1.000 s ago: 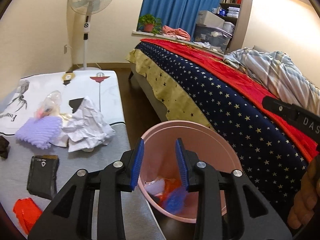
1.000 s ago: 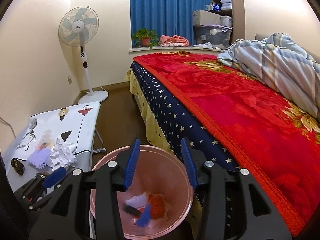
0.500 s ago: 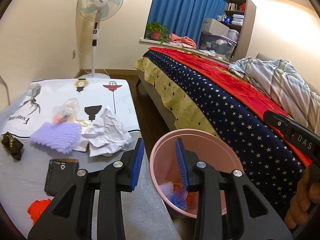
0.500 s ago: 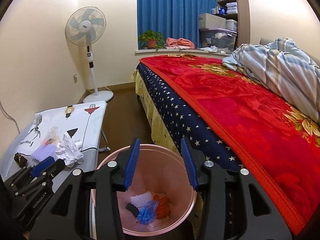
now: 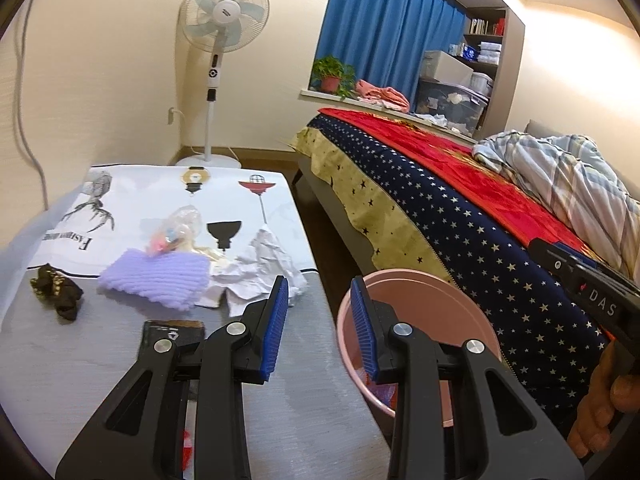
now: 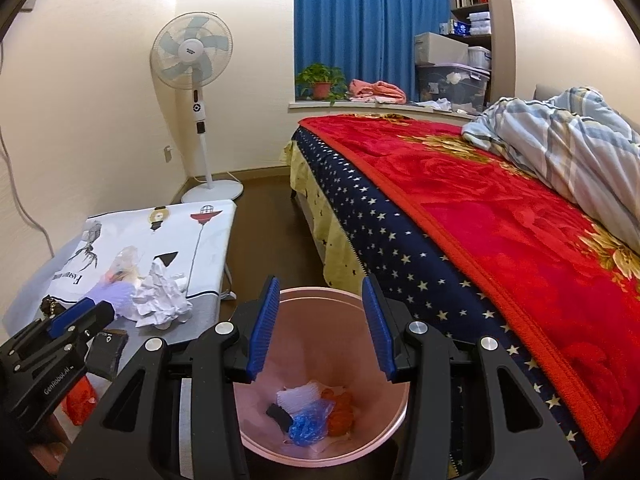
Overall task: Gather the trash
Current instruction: 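Raise both open tools away from the bin toward the table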
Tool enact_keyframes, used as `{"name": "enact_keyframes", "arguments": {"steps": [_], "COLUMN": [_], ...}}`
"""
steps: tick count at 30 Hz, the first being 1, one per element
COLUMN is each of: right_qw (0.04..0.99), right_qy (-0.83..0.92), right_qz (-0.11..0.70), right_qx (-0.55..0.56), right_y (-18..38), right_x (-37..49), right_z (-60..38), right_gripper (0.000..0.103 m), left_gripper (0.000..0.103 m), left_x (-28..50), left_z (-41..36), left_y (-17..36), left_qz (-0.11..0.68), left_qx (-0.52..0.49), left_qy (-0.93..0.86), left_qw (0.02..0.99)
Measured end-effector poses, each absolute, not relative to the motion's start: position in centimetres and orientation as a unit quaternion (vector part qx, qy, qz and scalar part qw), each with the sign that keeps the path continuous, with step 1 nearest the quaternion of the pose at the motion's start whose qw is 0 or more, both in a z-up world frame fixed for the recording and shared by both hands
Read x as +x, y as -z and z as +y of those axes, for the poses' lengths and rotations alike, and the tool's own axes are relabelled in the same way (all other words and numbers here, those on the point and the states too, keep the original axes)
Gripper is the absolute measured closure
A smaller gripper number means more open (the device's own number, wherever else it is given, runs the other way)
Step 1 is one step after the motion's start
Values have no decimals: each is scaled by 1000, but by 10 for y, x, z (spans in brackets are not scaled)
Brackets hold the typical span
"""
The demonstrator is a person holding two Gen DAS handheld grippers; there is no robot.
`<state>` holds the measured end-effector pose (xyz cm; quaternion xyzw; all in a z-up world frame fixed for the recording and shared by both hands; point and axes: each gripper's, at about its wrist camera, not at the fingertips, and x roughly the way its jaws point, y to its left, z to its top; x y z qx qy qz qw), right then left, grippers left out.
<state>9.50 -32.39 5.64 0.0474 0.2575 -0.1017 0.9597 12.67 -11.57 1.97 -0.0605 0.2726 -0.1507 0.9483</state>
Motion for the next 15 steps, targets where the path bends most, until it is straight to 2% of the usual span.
{"name": "enact_keyframes", "arguments": {"steps": [15], "right_qw": [965], "right_qy": [73], "right_qz": [250], "right_qx": [41], "right_y": [-57], "right_x": [101], "right_z": [-291], "right_gripper": [59], "left_gripper": [70], "left_x": [119], "left_z": [-73], "left_y": [-20], "left_qz": [267], "left_qx": [-72], "left_qy": [111], "left_qw": [955]}}
